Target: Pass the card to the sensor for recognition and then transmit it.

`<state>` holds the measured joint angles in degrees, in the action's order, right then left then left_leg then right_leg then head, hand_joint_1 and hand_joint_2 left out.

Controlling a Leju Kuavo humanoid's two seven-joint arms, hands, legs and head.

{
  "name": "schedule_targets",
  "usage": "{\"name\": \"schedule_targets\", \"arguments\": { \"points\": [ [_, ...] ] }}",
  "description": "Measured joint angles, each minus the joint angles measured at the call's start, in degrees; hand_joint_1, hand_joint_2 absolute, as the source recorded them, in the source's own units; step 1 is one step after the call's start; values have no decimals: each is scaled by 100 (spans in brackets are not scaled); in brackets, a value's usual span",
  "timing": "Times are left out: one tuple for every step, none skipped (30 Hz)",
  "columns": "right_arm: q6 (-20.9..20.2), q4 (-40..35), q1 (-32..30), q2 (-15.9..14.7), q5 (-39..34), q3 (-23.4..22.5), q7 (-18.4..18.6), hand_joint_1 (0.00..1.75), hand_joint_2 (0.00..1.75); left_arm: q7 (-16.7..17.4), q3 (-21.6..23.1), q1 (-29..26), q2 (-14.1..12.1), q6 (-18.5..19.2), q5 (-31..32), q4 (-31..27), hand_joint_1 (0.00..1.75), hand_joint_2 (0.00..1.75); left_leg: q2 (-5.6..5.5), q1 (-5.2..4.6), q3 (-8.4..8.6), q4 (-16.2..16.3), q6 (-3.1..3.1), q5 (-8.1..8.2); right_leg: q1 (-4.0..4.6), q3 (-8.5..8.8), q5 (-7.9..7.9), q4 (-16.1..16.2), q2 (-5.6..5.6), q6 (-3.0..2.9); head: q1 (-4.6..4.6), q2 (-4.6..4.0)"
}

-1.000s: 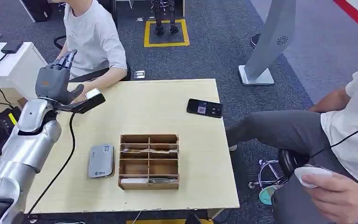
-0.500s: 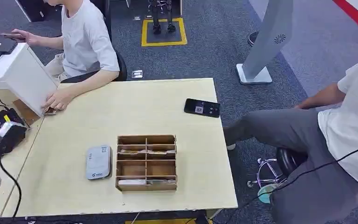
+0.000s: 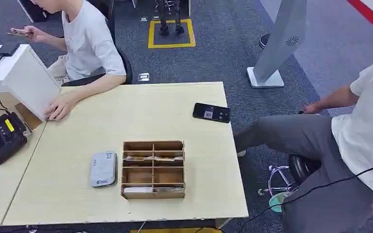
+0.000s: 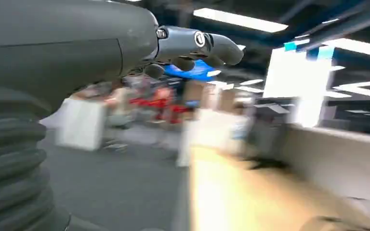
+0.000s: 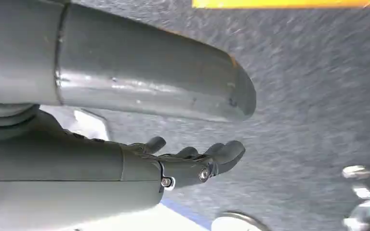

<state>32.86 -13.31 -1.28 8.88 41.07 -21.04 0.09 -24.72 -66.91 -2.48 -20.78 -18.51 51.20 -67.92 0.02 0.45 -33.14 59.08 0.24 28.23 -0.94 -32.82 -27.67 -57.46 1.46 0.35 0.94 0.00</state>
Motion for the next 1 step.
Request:
{"name": "schedule_targets", "arguments": {
  "points": [
    [-84, -11, -49, -64, -73, -102, 11, 0, 0, 24, -314, 29, 166, -73, 172, 150, 0, 175, 0, -4, 5, 0, 6, 4, -2, 1, 0, 1, -2, 0, 2, 0]
  ]
}}
